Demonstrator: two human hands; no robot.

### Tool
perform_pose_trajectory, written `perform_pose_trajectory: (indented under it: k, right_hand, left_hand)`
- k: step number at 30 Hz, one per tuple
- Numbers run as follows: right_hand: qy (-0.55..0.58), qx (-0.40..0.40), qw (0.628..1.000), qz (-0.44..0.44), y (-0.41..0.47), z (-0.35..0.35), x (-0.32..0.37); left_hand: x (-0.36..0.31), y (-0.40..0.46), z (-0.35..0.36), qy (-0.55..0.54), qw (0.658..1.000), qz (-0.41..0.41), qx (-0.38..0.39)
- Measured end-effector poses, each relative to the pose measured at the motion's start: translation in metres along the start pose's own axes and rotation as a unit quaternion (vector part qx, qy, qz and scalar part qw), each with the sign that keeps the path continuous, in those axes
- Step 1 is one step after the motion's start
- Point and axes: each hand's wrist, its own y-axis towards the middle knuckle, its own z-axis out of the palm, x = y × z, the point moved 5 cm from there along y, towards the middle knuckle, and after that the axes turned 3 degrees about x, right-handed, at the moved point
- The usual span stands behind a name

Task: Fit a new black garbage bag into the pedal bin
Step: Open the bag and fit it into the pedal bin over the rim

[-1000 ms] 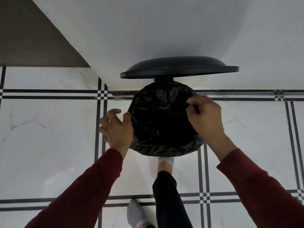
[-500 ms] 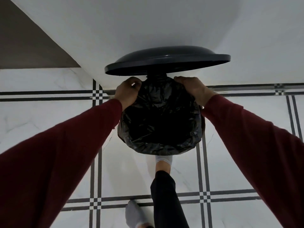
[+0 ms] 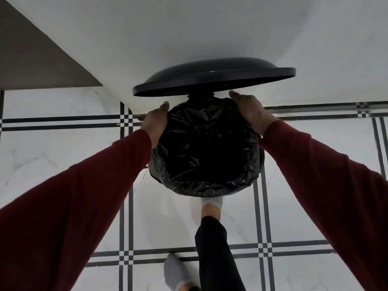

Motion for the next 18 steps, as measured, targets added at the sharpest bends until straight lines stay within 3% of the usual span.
perform_pose_trajectory:
  k: [3, 6, 8, 10, 13, 16, 18]
  right_hand:
    - [0.056, -0.024, 0.998, -0.011, -0.006, -0.018, -0.016]
    - [-0.047, -0.109, 0.993, -0.018, -0.022, -0.031, -0.036]
    - [-0.083, -0.093, 0.992, -0.002, -0.031, -0.023, -0.045]
    - [0.028, -0.068, 0.996, 0.048, -0.036, -0.015, -0.052]
    - [0.206, -0.023, 0.974, 0.090, -0.033, -0.003, -0.055]
    - [0.257, 0.002, 0.960, 0.109, -0.030, 0.000, -0.053]
    - [0.264, 0.004, 0.958, 0.109, -0.028, -0.001, -0.054]
  left_hand:
    - [0.014, -0.009, -0.006, -0.060, 0.998, -0.009, 0.003]
    - [0.028, -0.013, -0.010, -0.091, 0.995, -0.017, -0.039]
    - [0.034, -0.020, -0.007, -0.094, 0.994, -0.035, -0.034]
    - [0.038, -0.023, -0.003, -0.093, 0.995, -0.040, -0.009]
    - [0.041, -0.025, 0.002, -0.154, 0.986, -0.057, -0.006]
    - [0.046, -0.021, 0.002, -0.206, 0.976, -0.074, -0.022]
    - [0.046, -0.023, 0.000, -0.177, 0.982, -0.066, -0.019]
